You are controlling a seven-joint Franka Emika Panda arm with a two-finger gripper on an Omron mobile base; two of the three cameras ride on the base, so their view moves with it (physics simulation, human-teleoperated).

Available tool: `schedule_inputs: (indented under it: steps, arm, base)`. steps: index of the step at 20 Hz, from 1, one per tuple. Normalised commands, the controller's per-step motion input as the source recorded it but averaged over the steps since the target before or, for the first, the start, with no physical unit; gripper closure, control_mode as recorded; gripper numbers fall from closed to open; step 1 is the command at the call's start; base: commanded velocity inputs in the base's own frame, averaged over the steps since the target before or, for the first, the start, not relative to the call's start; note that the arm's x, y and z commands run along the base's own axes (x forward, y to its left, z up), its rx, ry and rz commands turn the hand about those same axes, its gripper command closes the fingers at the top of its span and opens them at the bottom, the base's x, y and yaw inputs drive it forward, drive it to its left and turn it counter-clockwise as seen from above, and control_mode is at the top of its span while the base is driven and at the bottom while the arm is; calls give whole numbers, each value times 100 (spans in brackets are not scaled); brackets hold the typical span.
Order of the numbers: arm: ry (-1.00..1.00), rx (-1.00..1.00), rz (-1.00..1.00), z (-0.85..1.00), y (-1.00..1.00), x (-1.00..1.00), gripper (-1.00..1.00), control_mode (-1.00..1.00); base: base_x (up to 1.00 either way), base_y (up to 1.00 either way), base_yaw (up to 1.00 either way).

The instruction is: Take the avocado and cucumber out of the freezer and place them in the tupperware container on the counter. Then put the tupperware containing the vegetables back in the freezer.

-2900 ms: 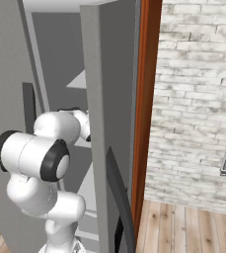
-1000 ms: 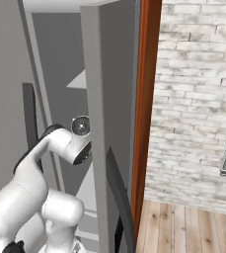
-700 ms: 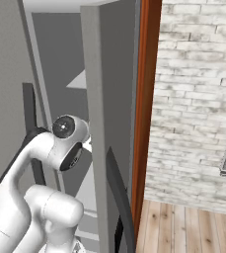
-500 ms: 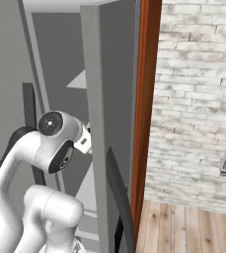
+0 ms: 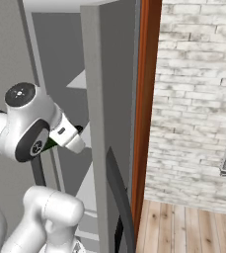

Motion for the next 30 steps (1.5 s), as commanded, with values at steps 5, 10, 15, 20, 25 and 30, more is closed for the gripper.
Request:
schedule_inputs:
  steps: [5,10,15,20,25,30]
  arm:
    - [13,6,-1,12,29,-46,100,-100]
    - [0,0,0,0,6,-52,100,100]
    - [0,0,0,0,0,0,100,100]
    - [0,0,0,0,0,0,100,100]
    - [0,0,0,0,0,0,100,100]
    - [0,0,0,0,0,0,100,100]
  base:
    - [0,0,0]
    - [-20,3,0]
    - [-100,57,-1]
    - [-55,100,0]
    - [1,100,-5]
    - [24,100,-10]
